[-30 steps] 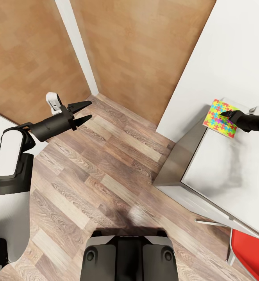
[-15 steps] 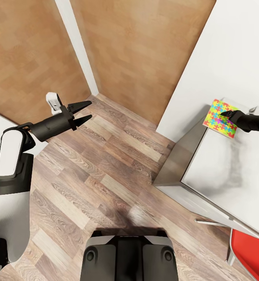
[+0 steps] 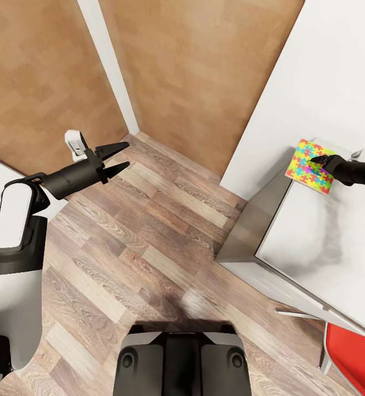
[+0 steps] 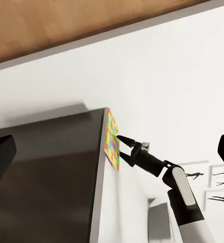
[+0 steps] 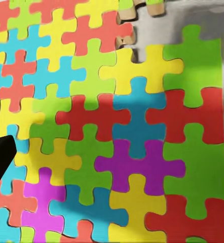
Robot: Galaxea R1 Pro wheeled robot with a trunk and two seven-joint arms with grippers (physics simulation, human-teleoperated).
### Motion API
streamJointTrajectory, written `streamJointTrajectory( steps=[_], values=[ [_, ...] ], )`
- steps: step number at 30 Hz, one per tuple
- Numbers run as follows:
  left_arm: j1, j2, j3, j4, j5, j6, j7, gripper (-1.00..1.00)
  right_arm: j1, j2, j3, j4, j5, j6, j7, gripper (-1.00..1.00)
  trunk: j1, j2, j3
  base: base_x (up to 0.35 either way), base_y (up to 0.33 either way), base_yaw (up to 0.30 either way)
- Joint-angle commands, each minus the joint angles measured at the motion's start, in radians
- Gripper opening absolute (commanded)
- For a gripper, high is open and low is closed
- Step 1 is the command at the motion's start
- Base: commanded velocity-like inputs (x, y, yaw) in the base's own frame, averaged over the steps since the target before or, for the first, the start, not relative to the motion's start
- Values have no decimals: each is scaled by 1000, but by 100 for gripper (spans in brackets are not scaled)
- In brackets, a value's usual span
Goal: Put all the toys in the child's room - the three board games (two on the bed and one on the table), the two jigsaw puzzles on the table, and the tennis ball on the table - inside the toy box on the table in the child's room.
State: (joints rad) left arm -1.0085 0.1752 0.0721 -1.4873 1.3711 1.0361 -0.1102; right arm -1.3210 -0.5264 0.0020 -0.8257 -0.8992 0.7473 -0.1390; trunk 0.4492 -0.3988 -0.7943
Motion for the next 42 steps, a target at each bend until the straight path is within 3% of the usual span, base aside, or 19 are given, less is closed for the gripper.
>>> streamJointTrajectory(
  steps=[1, 13, 42],
  values=[
    [-1, 0, 1, 1, -10, 4, -11, 100, 0, 0, 0, -1, -29, 1, 0, 100, 1, -1, -1, 0, 0, 0],
    [-1, 0, 0, 1, -10, 4, -11, 100, 0, -3, -3, 0, -28, 0, 44, 100, 1, -1, -1, 0, 0, 0],
    [-1, 0, 0, -1, -10, 4, -11, 100, 0, -5, -4, 7, -26, -3, 48, 100, 1, -1, -1, 0, 0, 0]
  ],
)
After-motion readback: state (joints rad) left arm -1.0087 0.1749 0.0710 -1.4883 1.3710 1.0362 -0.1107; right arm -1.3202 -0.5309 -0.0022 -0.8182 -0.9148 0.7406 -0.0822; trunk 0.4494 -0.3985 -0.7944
